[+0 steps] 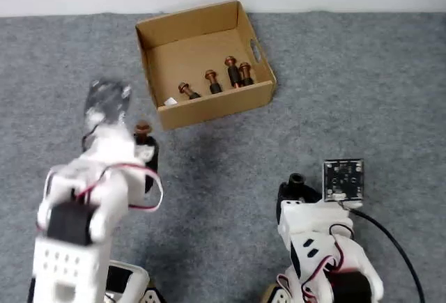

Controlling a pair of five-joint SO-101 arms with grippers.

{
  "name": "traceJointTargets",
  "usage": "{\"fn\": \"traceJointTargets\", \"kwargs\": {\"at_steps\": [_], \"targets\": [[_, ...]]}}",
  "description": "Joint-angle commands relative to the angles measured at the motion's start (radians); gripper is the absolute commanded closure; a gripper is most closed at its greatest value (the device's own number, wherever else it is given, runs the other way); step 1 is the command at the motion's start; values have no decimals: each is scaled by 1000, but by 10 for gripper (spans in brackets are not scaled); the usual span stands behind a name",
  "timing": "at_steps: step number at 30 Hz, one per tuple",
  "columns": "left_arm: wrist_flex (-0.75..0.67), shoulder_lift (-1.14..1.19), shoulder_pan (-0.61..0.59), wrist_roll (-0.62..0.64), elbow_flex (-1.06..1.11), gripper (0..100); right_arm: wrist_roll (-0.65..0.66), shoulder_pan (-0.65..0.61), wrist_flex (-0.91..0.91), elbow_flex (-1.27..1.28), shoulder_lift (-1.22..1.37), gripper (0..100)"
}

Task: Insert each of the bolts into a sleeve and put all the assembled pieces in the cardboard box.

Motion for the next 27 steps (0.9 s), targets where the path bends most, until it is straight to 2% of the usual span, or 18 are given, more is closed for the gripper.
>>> {"fn": "traceJointTargets", "kwargs": {"at_steps": [1, 4, 8, 12, 14, 17, 20, 23, 27], "targets": [[-153, -247, 11, 38, 120, 995, 8, -82, -48, -35, 1, 991], [-204, -413, 11, 38, 232, 995, 8, -179, -65, -34, 2, 991], [-204, -583, 11, 40, 341, 995, 12, -309, -76, -34, 4, 991], [-207, -698, 23, 49, 427, 995, 18, -389, -174, -29, 12, 991], [-206, -732, 81, 107, 449, 995, 48, -421, -234, -26, 13, 991], [-219, -729, 206, 265, 443, 995, 81, -441, -269, -5, 15, 991], [-301, -727, 322, 376, 432, 995, 100, -479, -271, 9, 15, 991], [-391, -721, 374, 379, 440, 995, 130, -516, -275, 9, 15, 991], [-413, -723, 408, 381, 479, 995, 167, -522, -272, 9, 15, 991]]}}
